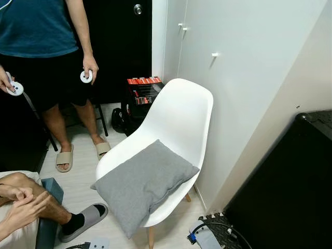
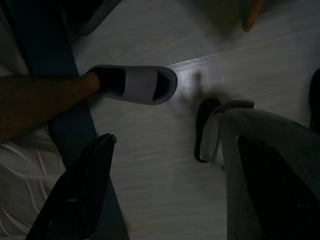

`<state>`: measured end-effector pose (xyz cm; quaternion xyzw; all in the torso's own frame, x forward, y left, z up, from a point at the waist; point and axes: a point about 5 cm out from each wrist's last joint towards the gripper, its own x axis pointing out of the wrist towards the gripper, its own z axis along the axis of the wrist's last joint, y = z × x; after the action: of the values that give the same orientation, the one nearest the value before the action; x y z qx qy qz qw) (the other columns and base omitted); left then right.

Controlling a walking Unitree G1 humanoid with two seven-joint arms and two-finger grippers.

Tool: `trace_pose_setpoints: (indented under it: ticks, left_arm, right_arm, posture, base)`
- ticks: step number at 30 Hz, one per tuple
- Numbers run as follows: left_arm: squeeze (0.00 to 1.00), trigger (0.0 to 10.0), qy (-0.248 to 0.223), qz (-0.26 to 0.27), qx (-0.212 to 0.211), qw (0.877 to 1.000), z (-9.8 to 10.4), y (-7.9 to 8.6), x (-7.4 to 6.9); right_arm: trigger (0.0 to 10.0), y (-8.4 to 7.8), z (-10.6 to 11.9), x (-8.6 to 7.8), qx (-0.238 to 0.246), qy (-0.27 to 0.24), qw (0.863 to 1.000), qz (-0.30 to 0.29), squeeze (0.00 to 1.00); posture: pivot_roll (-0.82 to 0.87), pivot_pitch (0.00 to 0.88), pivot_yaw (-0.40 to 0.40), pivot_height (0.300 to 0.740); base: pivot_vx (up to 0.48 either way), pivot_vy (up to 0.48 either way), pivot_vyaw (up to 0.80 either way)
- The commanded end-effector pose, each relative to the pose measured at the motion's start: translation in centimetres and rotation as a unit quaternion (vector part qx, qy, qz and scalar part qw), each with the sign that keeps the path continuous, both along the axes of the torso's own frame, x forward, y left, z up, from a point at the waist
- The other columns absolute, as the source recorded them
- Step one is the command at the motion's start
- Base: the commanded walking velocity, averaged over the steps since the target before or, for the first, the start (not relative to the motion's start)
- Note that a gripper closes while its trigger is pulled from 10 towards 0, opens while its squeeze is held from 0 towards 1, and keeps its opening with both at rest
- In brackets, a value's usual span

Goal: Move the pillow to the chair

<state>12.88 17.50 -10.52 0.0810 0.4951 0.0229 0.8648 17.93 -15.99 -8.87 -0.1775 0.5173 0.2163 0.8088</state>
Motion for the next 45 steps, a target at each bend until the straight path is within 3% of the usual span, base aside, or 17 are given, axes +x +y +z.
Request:
trace_pose_setpoints:
  ticks: [1,45]
  left_arm:
    - [0.0,10.0,0.024,-0.006,0.003,1.0,-0.37,0.22,-1.07]
    - [0.0,10.0,0.046,0.001,-0.002,0.999,-0.69,0.18,-2.01]
  right_arm:
    - [10.0,-0.17,-0.19,-0.45,-0.003,0.005,1.0,0.004,0.0]
    - [10.0,-0.07,-0.16,-0.36,-0.008,0.009,1.0,0.016,0.0]
  posture:
    - [0.04,0.081,-0.071,0.734]
    - [0.05,0.078,-0.073,0.734]
  base:
    - [0.0,0.0,0.0]
    - [0.0,0.0,0.0]
